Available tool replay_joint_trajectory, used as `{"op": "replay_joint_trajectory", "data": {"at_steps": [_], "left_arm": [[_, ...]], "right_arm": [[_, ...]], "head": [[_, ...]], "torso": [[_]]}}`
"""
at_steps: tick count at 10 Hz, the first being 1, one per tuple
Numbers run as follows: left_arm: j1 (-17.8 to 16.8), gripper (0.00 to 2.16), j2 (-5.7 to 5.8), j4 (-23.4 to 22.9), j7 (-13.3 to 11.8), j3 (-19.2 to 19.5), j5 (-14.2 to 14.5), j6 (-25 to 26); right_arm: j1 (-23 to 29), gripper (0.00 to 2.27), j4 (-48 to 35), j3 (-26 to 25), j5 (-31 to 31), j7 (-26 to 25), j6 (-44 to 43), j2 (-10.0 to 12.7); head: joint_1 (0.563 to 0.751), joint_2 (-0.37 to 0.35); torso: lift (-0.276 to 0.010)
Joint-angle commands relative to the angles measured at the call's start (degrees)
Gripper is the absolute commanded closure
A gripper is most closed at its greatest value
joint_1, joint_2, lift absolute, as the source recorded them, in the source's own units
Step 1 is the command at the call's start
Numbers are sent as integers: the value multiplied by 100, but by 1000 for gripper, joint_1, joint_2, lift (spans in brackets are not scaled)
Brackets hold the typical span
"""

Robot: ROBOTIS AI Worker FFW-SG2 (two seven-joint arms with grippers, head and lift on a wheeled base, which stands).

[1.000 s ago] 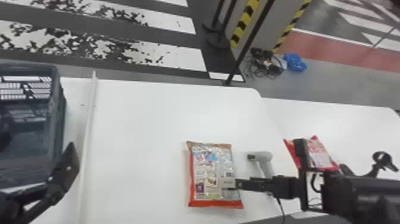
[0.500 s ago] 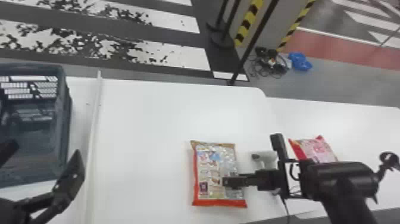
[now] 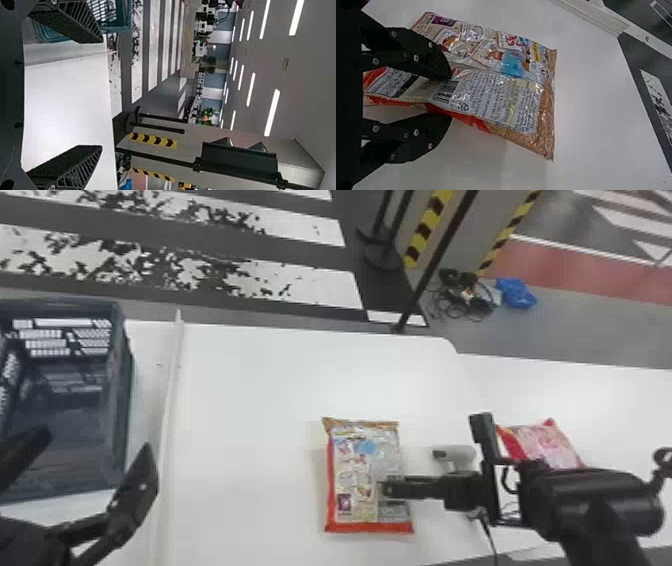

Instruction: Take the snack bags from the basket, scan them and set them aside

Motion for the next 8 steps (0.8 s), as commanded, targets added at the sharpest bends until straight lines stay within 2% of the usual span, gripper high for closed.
{"op": "replay_joint_trajectory", "data": {"at_steps": [1, 3, 5, 6, 7, 8], "left_arm": [[-31, 36, -6, 24, 0, -28, 0, -17], [-83, 36, -24, 41, 17, -37, 0, -17], [-127, 36, -24, 85, 26, -55, 0, 0], [-154, 36, -24, 120, 35, -81, 0, 18], [-206, 36, -24, 182, 44, -90, -9, 35], [-277, 36, -6, 235, 44, -151, -18, 229]], "right_arm": [[87, 2246, -160, -117, -38, 7, 47, -9], [218, 2246, -626, -530, -592, 16, 433, -9], [227, 2246, -1118, -1401, -1436, 7, 855, 35], [87, 2246, -1162, -1919, -1919, -195, 925, 79], [-159, 2246, -1013, -2341, -2165, -740, 679, 193], [-555, 2246, -494, -2587, -2148, -1232, 293, 246]], "head": [[695, -319], [695, -327], [695, -319], [695, -321], [695, -340], [695, -350]], "torso": [[-75], [-75], [-75], [-75], [-75], [-75]]}}
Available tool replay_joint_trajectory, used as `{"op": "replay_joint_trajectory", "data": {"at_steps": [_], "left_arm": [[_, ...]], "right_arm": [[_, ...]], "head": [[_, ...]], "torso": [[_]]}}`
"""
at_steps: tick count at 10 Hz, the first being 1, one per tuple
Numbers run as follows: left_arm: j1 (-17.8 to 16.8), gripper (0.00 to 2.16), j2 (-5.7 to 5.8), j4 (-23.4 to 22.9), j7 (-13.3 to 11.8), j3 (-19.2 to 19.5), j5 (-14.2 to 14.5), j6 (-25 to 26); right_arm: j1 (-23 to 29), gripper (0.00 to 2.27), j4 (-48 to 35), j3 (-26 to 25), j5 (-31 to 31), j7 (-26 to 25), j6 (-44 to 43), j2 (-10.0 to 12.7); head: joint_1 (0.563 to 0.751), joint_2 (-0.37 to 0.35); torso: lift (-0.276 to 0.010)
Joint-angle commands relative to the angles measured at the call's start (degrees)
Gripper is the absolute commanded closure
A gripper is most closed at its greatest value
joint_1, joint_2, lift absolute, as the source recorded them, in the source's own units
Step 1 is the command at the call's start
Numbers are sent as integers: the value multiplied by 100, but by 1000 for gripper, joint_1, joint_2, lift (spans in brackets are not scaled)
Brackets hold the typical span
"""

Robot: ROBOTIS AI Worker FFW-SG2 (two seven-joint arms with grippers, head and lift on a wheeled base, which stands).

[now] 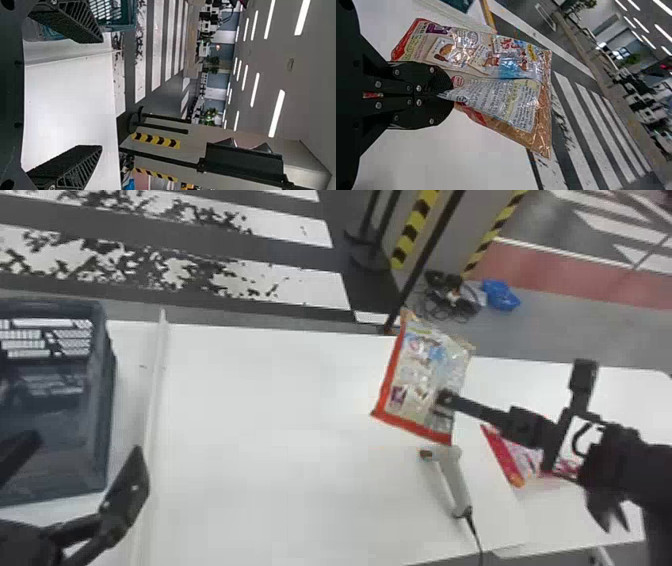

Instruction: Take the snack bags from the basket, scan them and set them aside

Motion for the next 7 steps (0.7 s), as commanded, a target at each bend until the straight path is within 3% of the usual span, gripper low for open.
{"op": "replay_joint_trajectory", "data": {"at_steps": [1, 4, 6, 7], "left_arm": [[-47, 36, 35, 28, -1, -53, -8, 77], [-65, 36, 53, 46, -1, -44, -8, 77], [-65, 36, 70, 20, -27, -44, 1, 77], [-56, 36, 79, 2, -45, -44, 9, 59]], "right_arm": [[-382, 2246, 680, -254, 5, -746, -887, 52], [-637, 2246, 1524, -280, 233, -2601, -2030, 8], [-945, 2246, 2157, 45, 761, -4200, -2241, -27], [-1200, 2250, 2667, 247, 980, -4754, -2241, -132]], "head": [[695, -350], [695, -350], [695, -350], [695, -350]], "torso": [[-75], [-75], [-75], [-75]]}}
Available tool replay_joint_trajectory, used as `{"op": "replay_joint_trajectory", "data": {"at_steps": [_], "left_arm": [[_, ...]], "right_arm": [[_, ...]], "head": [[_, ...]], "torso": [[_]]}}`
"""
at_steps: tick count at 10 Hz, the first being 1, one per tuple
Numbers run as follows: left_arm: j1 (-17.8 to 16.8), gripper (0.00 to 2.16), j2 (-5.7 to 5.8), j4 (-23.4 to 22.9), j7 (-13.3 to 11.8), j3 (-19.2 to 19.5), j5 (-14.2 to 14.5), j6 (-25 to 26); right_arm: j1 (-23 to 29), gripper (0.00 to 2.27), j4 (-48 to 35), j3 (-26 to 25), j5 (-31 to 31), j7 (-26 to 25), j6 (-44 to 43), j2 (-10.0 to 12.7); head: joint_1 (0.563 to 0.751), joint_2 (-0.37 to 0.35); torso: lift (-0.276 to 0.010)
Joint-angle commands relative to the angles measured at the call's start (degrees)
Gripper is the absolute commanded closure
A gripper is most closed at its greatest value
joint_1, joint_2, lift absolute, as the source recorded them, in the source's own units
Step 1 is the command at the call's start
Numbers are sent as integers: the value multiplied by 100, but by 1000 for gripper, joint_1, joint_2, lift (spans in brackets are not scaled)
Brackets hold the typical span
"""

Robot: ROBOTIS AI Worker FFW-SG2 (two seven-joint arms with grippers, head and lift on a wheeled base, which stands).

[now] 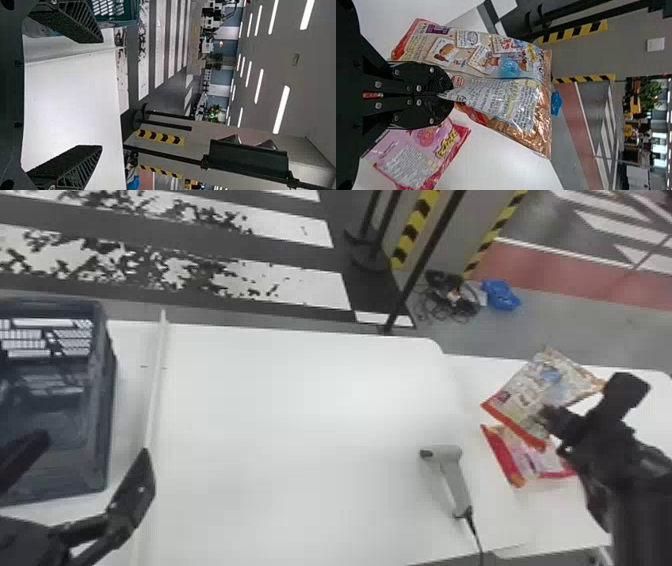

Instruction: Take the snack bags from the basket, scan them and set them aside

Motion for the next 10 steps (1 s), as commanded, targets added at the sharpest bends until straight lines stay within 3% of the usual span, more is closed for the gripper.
{"op": "replay_joint_trajectory", "data": {"at_steps": [1, 2, 5, 7, 8, 9, 10], "left_arm": [[8, 36, 16, -27, -16, 0, 9, -11], [-1, 36, 42, -27, -25, 9, 9, -11], [-27, 36, 51, -27, -52, 0, 35, -11], [-27, 36, 86, -27, -52, 0, 44, -28], [-36, 36, 95, -44, -60, 0, 53, -28], [-45, 36, 95, -44, -52, 0, 44, -28], [-45, 36, 86, -36, -52, 0, 44, -28]], "right_arm": [[-344, 2246, 642, 432, 424, -610, -97, -113], [-616, 2246, 1073, 801, 863, -1128, -291, -166], [-1319, 2209, 2180, 1565, 1267, -1251, -502, -508], [-1389, 1494, 2242, 1759, 1118, -1093, 377, -605], [-1389, 259, 2207, 1759, 942, -1032, 729, -632], [-1258, -2, 2031, 1706, 819, -996, 782, -649], [-932, -2, 1618, 1521, 749, -821, 659, -614]], "head": [[695, -350], [695, -350], [695, -350], [695, -350], [695, -350], [695, -350], [695, -350]], "torso": [[-75], [-75], [-75], [-75], [-75], [-75], [-75]]}}
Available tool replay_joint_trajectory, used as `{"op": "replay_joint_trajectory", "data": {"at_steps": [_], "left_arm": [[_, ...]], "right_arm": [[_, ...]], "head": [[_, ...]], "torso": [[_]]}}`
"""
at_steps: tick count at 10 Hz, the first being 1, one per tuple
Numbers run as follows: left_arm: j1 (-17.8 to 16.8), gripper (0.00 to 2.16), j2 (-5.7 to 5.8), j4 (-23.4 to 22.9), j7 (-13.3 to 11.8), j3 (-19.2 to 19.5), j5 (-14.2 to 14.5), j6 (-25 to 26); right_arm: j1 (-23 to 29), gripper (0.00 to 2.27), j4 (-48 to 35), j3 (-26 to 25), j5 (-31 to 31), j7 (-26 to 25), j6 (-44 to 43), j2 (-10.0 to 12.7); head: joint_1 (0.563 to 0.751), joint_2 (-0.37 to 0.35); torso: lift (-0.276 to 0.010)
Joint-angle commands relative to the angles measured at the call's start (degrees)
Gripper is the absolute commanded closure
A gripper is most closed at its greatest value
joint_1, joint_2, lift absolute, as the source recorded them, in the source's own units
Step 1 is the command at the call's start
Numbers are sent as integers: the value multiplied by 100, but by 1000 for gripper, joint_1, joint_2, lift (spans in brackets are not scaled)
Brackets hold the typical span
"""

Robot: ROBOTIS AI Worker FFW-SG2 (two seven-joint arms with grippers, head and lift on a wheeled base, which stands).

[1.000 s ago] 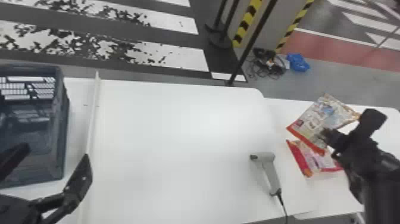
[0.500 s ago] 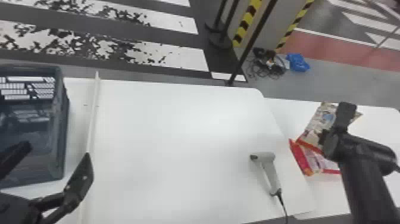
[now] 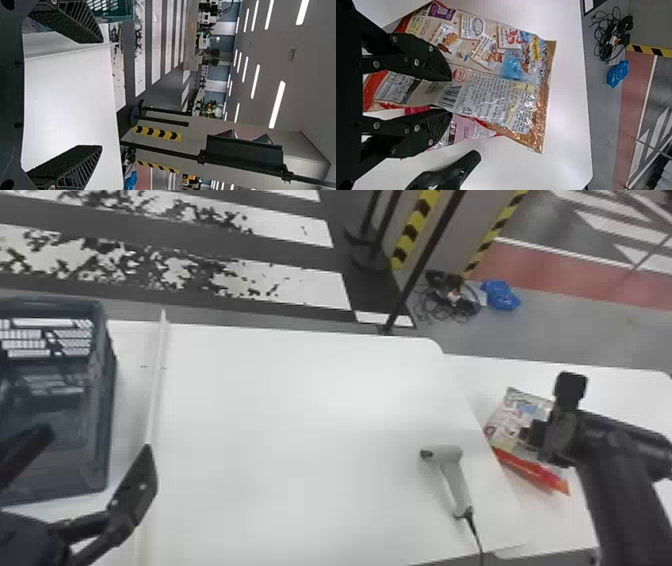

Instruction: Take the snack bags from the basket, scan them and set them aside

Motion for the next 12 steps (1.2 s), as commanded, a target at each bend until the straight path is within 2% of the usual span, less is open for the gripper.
{"op": "replay_joint_trajectory", "data": {"at_steps": [1, 4, 6, 7, 9, 11, 12], "left_arm": [[-9, 36, -7, 15, 0, 0, -1, 0], [-149, 36, -33, 59, 53, -53, -19, 18], [-237, 36, -51, 67, 88, -88, -45, 141], [-272, 36, -59, 67, 105, -88, -45, 211], [-308, 36, -86, 103, 184, -61, -63, 211], [-308, 36, -112, 129, 264, 70, -10, 211], [-272, 36, -147, 146, 334, 193, 16, 211]], "right_arm": [[508, 43, -756, -265, -161, 48, -83, 102], [1844, 53, -2927, -801, -609, 118, -241, 594], [2740, 60, -4605, -1118, -855, 962, -259, 1271], [3153, 60, -5396, -1030, -961, 1041, -329, 1473], [3733, 53, -6723, -669, -803, 1314, -487, 2053], [4164, 53, -7356, 166, -328, 1630, -487, 2493], [4428, 53, -7444, 623, -73, 1683, -628, 2581]], "head": [[695, -350], [695, -350], [695, -350], [695, -350], [695, -350], [695, -350], [695, -339]], "torso": [[-75], [-75], [-75], [-75], [-75], [-75], [-75]]}}
